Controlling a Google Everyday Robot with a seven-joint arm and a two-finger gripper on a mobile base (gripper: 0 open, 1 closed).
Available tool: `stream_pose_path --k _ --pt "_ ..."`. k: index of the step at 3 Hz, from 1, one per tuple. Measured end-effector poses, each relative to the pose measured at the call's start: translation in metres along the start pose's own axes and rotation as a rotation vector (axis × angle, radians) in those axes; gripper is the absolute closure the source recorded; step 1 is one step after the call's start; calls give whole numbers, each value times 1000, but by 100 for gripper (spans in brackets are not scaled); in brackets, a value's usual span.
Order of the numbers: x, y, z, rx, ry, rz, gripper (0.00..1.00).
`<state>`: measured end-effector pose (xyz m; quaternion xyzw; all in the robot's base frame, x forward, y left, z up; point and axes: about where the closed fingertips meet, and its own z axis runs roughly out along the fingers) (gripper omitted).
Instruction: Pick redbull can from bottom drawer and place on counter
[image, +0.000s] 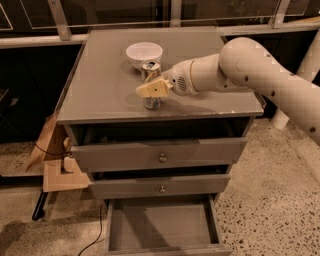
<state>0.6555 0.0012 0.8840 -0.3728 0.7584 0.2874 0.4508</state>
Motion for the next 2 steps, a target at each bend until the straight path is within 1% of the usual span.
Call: stream_pose_path --k 1,2 --pt "0 0 0 0 0 0 0" --pt "0 0 0 0 0 0 0"
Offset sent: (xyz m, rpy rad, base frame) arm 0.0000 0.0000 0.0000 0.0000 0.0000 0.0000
